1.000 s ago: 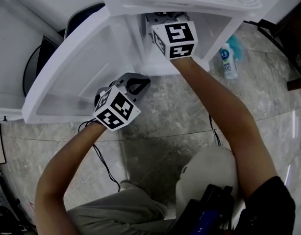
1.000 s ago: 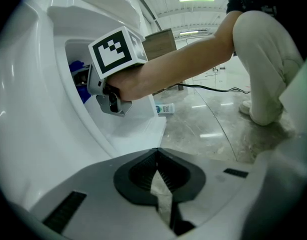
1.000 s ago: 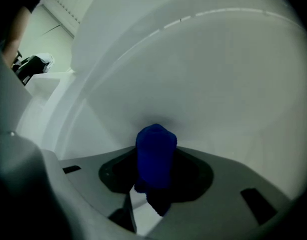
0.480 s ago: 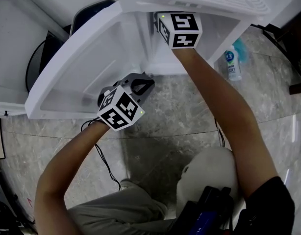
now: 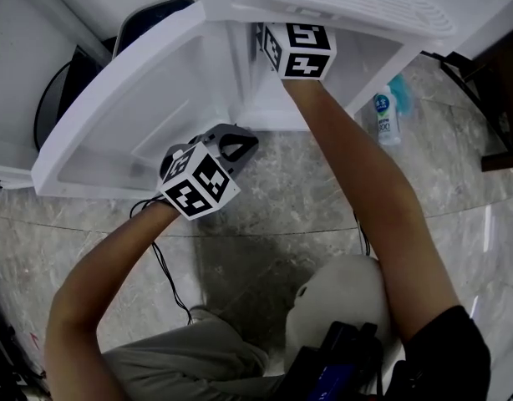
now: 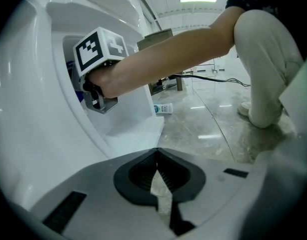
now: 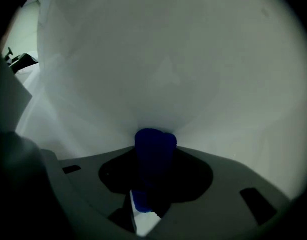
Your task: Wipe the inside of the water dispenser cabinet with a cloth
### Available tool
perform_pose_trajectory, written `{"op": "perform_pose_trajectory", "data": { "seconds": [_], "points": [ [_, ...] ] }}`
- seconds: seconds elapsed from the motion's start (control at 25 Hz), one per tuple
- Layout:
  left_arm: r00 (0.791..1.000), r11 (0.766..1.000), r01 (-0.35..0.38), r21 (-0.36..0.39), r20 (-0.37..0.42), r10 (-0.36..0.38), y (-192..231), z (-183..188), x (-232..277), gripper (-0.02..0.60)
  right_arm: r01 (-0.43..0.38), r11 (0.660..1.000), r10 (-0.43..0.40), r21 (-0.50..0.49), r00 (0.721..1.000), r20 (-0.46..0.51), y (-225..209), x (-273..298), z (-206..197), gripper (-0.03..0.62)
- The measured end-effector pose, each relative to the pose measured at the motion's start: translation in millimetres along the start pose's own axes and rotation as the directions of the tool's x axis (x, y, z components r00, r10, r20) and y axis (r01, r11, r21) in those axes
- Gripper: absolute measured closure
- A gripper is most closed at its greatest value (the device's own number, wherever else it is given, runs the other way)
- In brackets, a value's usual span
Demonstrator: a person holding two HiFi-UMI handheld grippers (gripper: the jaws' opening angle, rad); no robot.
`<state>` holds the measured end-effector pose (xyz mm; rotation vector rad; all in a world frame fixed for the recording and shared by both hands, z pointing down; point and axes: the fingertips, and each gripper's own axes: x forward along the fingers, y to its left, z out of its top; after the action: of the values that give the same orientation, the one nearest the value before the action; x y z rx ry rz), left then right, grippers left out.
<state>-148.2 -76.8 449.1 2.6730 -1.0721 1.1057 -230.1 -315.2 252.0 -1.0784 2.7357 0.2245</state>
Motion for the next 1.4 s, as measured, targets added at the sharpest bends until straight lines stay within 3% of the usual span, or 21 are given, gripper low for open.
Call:
{"op": "perform_pose_trajectory", "data": {
  "seconds": [0.32,0.48,0.64,0.88,1.0,1.12,1.24,1.4],
  "points": [
    [1.000,1.000,-0.010,-0.017,-0.002,0.010,5.8,-3.4,0.0,0.574,-0.054,0.998,0.054,0.007,0.998,0.037,13.8,-23.2,10.9,0.445],
    [1.000,1.000,-0.011,-0.006,0.012,0.011,7.5,4.9,6.0,0.574,-0.023,1.000,0.023,-0.011,1.000,0.005,3.6,-4.9,5.4,0.445],
    [1.000,0.998,-0.026,0.050,-0.001,0.026,16.2,6.2,6.4,0.574,-0.006,1.000,0.005,-0.028,1.000,-0.012,-0.4,1.6,5.5,0.445],
    [0.997,0.997,-0.073,0.007,0.018,0.073,37.8,14.7,1.6,0.574,-0.139,0.989,0.134,-0.054,0.988,-0.079,12.5,-24.0,4.8,0.445],
    [0.996,0.997,-0.083,-0.007,0.033,0.083,44.3,26.0,3.7,0.574,-0.250,0.966,0.233,-0.065,0.953,-0.196,20.2,-45.6,-8.4,0.445],
    [0.996,0.997,-0.082,0.010,0.047,0.082,46.1,42.3,10.7,0.574,-0.350,0.935,0.316,-0.059,0.896,-0.313,18.6,-77.3,-18.8,0.445],
    [0.995,0.996,-0.078,0.032,0.067,0.075,45.1,59.5,20.3,0.574,-0.446,0.894,0.385,-0.048,0.818,-0.427,9.7,-113.9,-27.0,0.445],
    [0.995,0.996,-0.076,0.043,0.071,0.073,42.7,66.7,25.8,0.574,-0.514,0.857,0.436,0.017,0.709,-0.554,-1.1,-161.0,-41.0,0.445]
  ]
}}
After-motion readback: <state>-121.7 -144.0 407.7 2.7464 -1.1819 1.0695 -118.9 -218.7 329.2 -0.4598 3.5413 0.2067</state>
